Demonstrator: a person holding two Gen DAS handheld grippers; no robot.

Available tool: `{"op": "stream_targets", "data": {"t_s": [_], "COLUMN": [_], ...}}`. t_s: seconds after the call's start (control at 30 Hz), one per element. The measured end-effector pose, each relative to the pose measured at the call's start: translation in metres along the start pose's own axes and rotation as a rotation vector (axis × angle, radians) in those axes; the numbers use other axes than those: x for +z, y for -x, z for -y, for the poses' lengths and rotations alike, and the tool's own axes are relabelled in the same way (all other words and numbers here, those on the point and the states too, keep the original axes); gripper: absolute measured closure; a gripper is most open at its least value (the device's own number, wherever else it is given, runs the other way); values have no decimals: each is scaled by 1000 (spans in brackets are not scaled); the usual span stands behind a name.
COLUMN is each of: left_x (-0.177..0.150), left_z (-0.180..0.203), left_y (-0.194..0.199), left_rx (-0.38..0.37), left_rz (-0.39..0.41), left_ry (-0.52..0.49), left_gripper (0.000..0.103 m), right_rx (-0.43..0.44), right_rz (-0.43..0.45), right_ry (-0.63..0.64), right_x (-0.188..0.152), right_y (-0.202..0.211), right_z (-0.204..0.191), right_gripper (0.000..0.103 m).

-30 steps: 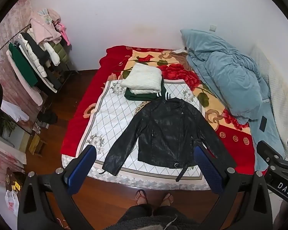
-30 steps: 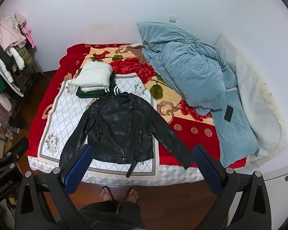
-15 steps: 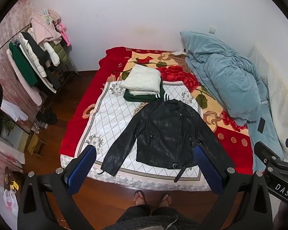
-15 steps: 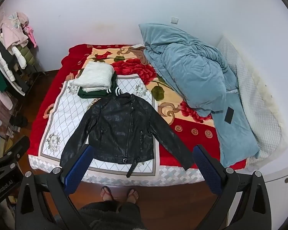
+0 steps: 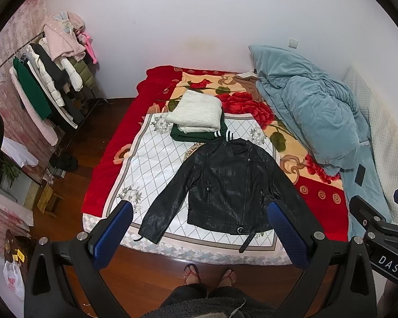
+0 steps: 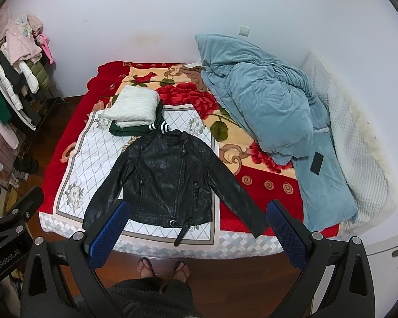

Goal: Fold large clothes

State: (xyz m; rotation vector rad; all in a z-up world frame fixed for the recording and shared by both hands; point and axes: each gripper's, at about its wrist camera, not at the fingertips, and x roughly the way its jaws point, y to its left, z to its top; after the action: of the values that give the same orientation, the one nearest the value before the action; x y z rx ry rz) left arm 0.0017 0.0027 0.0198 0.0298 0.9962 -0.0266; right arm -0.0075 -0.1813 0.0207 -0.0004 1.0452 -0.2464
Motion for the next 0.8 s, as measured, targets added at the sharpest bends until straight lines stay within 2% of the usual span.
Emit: {"op": "stream_targets", "data": {"t_s": [0.27,0.3,0.8], "left_x": [12,3,3], "left_z": [3,7,7], "left_y": [5,0,1], "left_rx": [0,0,-2], "left_rz": [-7,-1,2], "left_ry": [-3,0,2], "left_gripper": [0,0,0], "right_rx": [-6,-3,-3], "right_rz": [3,3,6], "right_ry": [2,5,8], "right_x": [2,7,4], "right_y": [1,7,8], "right_z": [-1,-2,-3], "right_gripper": [0,0,0]}}
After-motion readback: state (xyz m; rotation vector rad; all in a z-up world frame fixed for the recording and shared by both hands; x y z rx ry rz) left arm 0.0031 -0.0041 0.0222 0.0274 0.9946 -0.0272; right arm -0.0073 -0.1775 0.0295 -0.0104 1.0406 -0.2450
